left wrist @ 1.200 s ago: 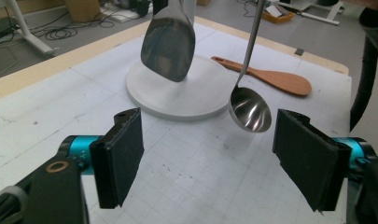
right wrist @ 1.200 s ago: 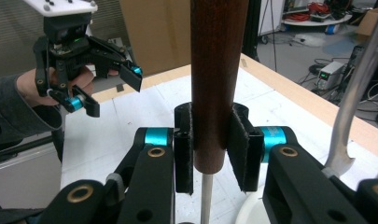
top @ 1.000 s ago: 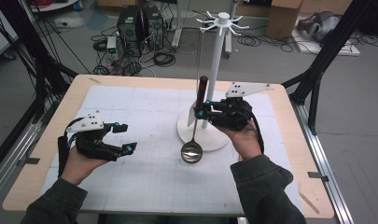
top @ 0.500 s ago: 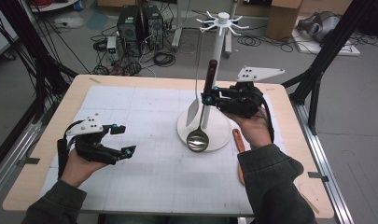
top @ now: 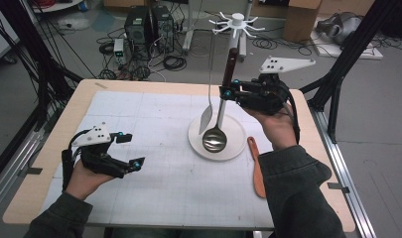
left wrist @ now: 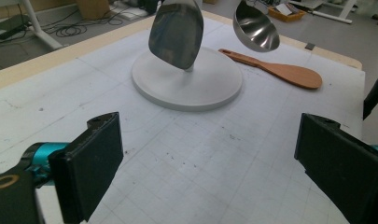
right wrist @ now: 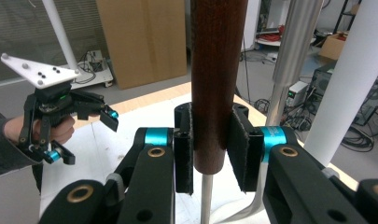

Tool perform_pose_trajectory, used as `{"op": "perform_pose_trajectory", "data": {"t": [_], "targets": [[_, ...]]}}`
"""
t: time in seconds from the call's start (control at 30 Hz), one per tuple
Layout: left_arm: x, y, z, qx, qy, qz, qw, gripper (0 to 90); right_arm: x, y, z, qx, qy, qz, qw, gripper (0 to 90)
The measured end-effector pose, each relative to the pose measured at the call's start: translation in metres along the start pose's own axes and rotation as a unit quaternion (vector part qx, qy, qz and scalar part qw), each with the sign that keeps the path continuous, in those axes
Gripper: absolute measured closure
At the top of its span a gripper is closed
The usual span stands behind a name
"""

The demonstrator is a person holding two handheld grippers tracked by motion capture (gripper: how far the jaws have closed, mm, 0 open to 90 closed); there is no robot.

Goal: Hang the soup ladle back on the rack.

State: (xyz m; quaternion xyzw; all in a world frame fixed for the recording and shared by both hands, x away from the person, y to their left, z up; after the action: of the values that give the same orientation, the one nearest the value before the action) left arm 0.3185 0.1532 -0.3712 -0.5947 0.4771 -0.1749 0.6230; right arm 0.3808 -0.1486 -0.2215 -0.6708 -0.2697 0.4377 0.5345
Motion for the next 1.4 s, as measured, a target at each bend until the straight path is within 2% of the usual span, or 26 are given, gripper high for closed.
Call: {"op": "perform_pose_trajectory", "data": {"t": [0.3,0.53,0.77,1.4], "targets": [[-0.001,0.000,0.002,-0.001,-0.003,-0.001,1.0000,6.9,-0.001,-0.017,-0.004,-0.004,0.008,0.002,1.0000,73.5],[-0.001,0.000,0.002,-0.003,-0.003,-0.001,1.0000,6.9,-0.002,-0.023,-0.013,0.012,0.012,0.000,0.9999,73.5],[-0.001,0.000,0.002,-0.003,-0.003,-0.003,1.0000,6.9,0.001,-0.028,-0.014,0.008,0.014,0.006,0.9999,73.5],[-0.001,0.000,0.002,-0.002,-0.003,-0.005,1.0000,6.9,0.006,-0.022,-0.031,0.023,0.035,0.015,0.9990,73.3]]}}
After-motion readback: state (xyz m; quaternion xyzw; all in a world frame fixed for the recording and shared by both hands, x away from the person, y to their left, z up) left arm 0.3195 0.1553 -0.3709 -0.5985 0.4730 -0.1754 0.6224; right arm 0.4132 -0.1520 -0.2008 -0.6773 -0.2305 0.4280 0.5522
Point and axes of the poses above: each handheld gripper's, and its own axes: x roughly forward along the jaws, y roughly out of its underside, z roughly to its left, the point moved 7 cm from there along x, roughly forward along the jaws, and after that the axes turned 5 degrees about -x, right-handed, at the moved point
